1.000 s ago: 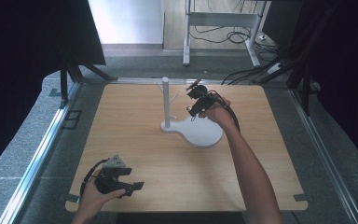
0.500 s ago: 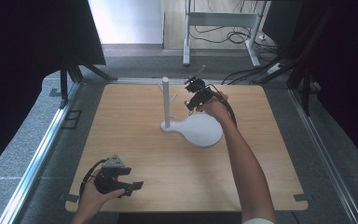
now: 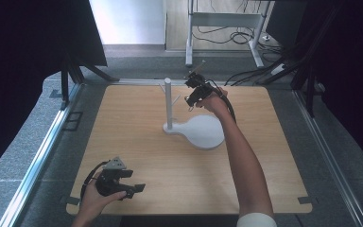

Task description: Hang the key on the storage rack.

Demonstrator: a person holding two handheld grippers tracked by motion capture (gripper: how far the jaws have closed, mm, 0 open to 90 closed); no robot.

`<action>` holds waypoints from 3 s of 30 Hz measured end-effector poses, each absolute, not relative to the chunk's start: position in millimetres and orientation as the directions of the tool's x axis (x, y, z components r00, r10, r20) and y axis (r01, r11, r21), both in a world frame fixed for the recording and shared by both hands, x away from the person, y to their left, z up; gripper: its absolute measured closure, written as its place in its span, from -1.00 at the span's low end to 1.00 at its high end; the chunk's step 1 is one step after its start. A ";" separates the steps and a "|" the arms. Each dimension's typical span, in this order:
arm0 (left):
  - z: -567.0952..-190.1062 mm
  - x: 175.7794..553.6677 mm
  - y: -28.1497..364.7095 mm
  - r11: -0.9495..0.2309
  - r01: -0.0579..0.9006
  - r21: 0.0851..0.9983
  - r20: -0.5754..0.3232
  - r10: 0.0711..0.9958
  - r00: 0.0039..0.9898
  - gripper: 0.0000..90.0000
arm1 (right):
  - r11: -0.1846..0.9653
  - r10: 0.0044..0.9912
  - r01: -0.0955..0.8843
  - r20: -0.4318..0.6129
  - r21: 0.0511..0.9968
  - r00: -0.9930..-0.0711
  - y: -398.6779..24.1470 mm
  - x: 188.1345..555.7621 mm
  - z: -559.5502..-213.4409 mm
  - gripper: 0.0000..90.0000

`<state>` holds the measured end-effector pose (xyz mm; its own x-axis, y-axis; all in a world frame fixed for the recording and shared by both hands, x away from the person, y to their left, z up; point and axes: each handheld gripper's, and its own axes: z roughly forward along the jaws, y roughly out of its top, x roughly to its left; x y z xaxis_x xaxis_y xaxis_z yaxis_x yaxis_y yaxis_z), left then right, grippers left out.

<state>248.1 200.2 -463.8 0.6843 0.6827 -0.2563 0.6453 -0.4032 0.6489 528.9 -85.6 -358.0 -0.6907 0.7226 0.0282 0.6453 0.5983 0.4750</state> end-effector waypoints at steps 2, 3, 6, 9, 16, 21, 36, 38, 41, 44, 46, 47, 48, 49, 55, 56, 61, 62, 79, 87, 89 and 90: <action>-464.0 248.3 200.6 -0.404 0.645 0.648 -0.256 0.683 0.684 -0.49 | 0.599 0.723 0.646 0.028 0.473 -0.691 -83.5 531.7 -357.4 0.88; -464.1 248.3 200.8 -0.404 0.645 0.648 -0.256 0.682 0.685 -0.49 | 0.595 0.727 0.650 0.028 0.473 -0.686 -82.1 533.0 -356.8 0.88; -464.5 248.4 200.8 -0.405 0.645 0.648 -0.256 0.682 0.685 -0.49 | 0.597 0.726 0.647 0.024 0.475 -0.687 -78.3 536.5 -356.6 0.88; -465.2 248.9 199.9 -0.407 0.646 0.646 -0.258 0.680 0.687 -0.49 | 0.592 0.729 0.650 0.027 0.477 -0.684 -75.1 538.2 -356.7 0.88; -464.6 248.3 198.8 -0.408 0.644 0.647 -0.256 0.680 0.687 -0.49 | 0.591 0.729 0.649 0.027 0.479 -0.684 -72.3 540.8 -356.5 0.88; -463.7 248.4 201.2 -0.403 0.645 0.650 -0.255 0.683 0.684 -0.49 | 0.592 0.735 0.651 0.013 0.475 -0.678 -71.6 544.0 -350.8 0.88; -463.9 249.0 202.5 -0.402 0.646 0.649 -0.254 0.685 0.682 -0.49 | 0.607 0.726 0.634 -0.010 0.479 -0.688 -60.4 540.4 -346.5 0.88; -464.1 249.1 202.2 -0.405 0.645 0.648 -0.252 0.685 0.684 -0.49 | 0.609 0.724 0.632 -0.011 0.480 -0.689 -59.5 539.7 -346.4 0.88; -463.9 248.9 201.7 -0.404 0.644 0.649 -0.252 0.684 0.684 -0.49 | 0.613 0.723 0.632 -0.015 0.474 -0.690 -58.0 538.3 -346.5 0.88; -463.9 248.6 201.4 -0.405 0.644 0.649 -0.251 0.685 0.684 -0.49 | 0.617 0.721 0.630 -0.018 0.472 -0.693 -56.1 536.5 -346.2 0.88; -463.9 248.8 201.4 -0.405 0.645 0.648 -0.251 0.685 0.684 -0.49 | 0.620 0.718 0.627 -0.020 0.473 -0.695 -55.2 535.3 -346.4 0.88; -464.0 248.8 201.3 -0.406 0.644 0.648 -0.250 0.685 0.684 -0.49 | 0.619 0.719 0.627 -0.021 0.473 -0.695 -54.9 534.8 -346.5 0.88; -464.1 248.8 201.2 -0.406 0.644 0.648 -0.250 0.685 0.684 -0.49 | 0.620 0.718 0.626 -0.020 0.474 -0.696 -55.1 534.4 -346.8 0.88; -464.2 248.9 201.0 -0.408 0.644 0.648 -0.250 0.685 0.685 -0.49 | 0.621 0.717 0.625 -0.021 0.473 -0.697 -55.2 534.0 -347.3 0.88; -465.7 249.5 199.4 -0.412 0.645 0.643 -0.250 0.683 0.686 -0.49 | 0.620 0.715 0.624 -0.016 0.475 -0.699 -55.7 531.4 -349.0 0.88; -465.8 249.5 199.2 -0.413 0.646 0.643 -0.250 0.683 0.686 -0.49 | 0.621 0.713 0.623 -0.013 0.476 -0.701 -56.0 531.1 -348.9 0.87; -466.2 249.6 198.8 -0.412 0.646 0.643 -0.252 0.682 0.686 -0.49 | 0.626 0.703 0.614 -0.007 0.481 -0.711 -55.5 527.5 -349.2 0.83; -466.2 249.6 198.8 -0.412 0.646 0.643 -0.252 0.682 0.686 -0.49 | 0.625 0.701 0.615 0.002 0.480 -0.713 -54.8 526.4 -349.5 0.78; -466.9 249.7 195.9 -0.422 0.645 0.637 -0.244 0.684 0.688 -0.49 | 0.579 0.706 0.596 0.024 0.556 -0.708 -74.7 503.7 -340.1 0.26; -467.5 249.6 193.2 -0.429 0.647 0.630 -0.235 0.689 0.685 -0.49 | 0.548 0.702 0.586 0.052 0.596 -0.710 -104.7 483.5 -348.7 0.19; -468.3 249.8 192.1 -0.432 0.648 0.628 -0.233 0.689 0.686 -0.49 | 0.545 0.703 0.586 0.054 0.600 -0.709 -112.0 477.4 -351.8 0.18; -468.5 249.8 191.6 -0.434 0.647 0.626 -0.232 0.689 0.687 -0.49 | 0.543 0.703 0.586 0.055 0.602 -0.709 -115.6 474.0 -353.5 0.18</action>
